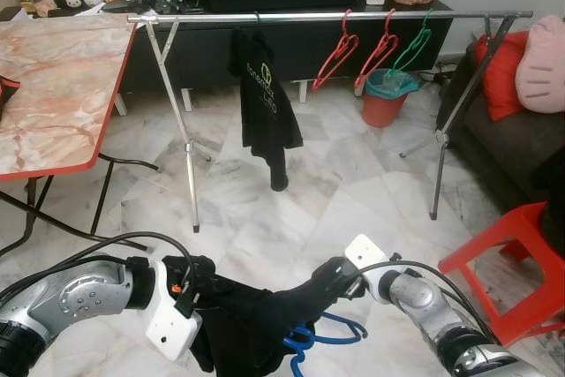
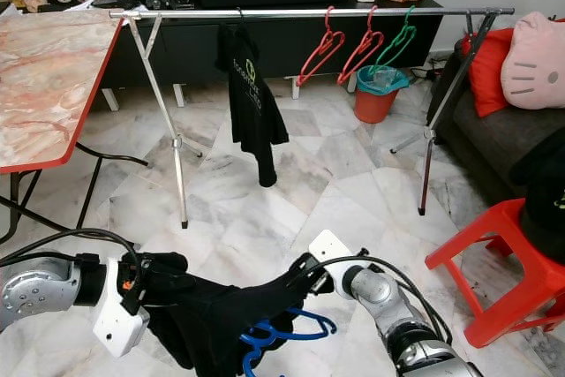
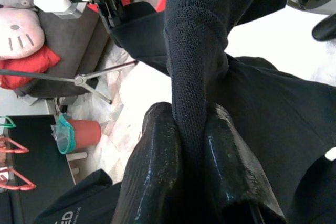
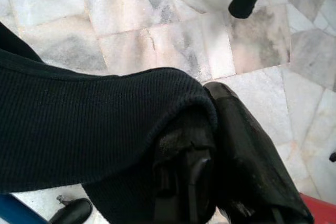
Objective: Hang hanger
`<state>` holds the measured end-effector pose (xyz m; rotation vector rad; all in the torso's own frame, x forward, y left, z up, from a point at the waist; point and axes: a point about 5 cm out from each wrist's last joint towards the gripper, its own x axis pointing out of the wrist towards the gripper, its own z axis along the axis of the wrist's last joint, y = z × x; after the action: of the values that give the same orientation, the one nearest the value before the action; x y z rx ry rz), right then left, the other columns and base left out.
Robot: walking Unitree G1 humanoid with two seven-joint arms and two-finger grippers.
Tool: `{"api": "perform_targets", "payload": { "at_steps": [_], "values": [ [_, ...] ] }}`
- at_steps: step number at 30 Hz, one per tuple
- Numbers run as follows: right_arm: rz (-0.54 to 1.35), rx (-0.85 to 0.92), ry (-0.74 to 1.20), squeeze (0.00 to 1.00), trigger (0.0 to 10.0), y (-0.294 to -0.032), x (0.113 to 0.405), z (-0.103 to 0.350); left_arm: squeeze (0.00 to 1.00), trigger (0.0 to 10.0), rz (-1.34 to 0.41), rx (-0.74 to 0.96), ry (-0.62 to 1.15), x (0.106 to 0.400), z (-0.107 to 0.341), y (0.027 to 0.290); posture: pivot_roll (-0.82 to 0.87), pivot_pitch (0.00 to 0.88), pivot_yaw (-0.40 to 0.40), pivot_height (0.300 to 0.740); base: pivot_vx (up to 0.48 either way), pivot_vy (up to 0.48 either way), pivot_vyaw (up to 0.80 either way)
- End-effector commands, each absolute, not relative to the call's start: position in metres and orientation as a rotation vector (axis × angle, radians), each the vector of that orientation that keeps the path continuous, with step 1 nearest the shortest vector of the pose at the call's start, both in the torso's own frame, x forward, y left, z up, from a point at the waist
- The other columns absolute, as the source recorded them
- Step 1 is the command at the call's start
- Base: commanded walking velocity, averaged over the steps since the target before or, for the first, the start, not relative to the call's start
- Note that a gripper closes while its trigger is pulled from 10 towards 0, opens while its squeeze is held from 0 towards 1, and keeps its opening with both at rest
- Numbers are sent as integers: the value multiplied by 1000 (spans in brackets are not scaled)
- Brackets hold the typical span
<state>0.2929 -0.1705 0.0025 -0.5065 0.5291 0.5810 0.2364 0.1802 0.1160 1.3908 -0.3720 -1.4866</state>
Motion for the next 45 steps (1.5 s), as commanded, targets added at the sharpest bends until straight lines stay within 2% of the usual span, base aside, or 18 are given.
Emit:
{"api": "perform_targets", "payload": {
  "at_steps": [1, 9, 24, 29, 30, 32, 33, 37, 39, 42, 43, 45],
  "values": [
    [576, -470, 521, 1000, 10000, -168, 296, 5, 0, 10000, -1485, 1363, -397, 233, 117, 179, 68, 0, -51, 740, 0, 0, 0],
    [615, -462, 529, 1000, 10000, -167, 294, 4, 0, 10000, -1500, 1350, -367, 232, 114, 180, 68, 0, -49, 740, 0, 0, 0],
    [893, -445, 701, 1000, 10000, -163, 269, -14, 0, 10000, -1499, 1332, -341, 232, 112, 180, 64, 0, -44, 740, 0, 0, 0],
    [882, -435, 692, 1000, 10000, -165, 270, -12, 0, 10000, -1500, 1319, -306, 231, 109, 181, 64, 0, -42, 740, 0, 0, 0],
    [843, -447, 653, 945, 10000, -169, 275, -7, 0, 10000, -1502, 1311, -286, 230, 107, 182, 63, 0, -40, 740, 0, 0, 0],
    [828, -451, 642, 945, 10000, -171, 277, -5, 0, 10000, -1502, 1309, -280, 230, 106, 182, 63, 0, -40, 740, 0, 0, 0],
    [776, -471, 596, 0, 10000, -176, 285, 2, 0, 10000, -1506, 1301, -254, 229, 104, 183, 62, 0, -37, 740, 0, 0, 0],
    [659, -476, 519, 0, 10000, -189, 300, 19, 0, 10000, -1506, 1270, -181, 228, 99, 185, 53, 0, -32, 740, 0, 0, 0],
    [603, -454, 431, 0, 10000, -201, 312, 38, 0, 10000, -1489, 1196, -80, 228, 96, 190, 54, 0, -25, 740, 0, 0, 0],
    [758, -347, 348, 0, 10000, -196, 312, 54, 0, 10000, -1434, 1061, 15, 233, 97, 189, 45, 0, -17, 740, 0, 0, 0],
    [758, -347, 348, 0, 10000, -196, 312, 54, 0, 10000, -1434, 1061, 15, 233, 97, 189, 45, 0, -17, 740, 0, 0, 0],
    [879, -322, 341, 0, 10000, -189, 306, 55, 0, 10000, -1415, 995, 40, 236, 99, 186, 45, 0, -17, 740, 0, 0, 0]
  ]
}}
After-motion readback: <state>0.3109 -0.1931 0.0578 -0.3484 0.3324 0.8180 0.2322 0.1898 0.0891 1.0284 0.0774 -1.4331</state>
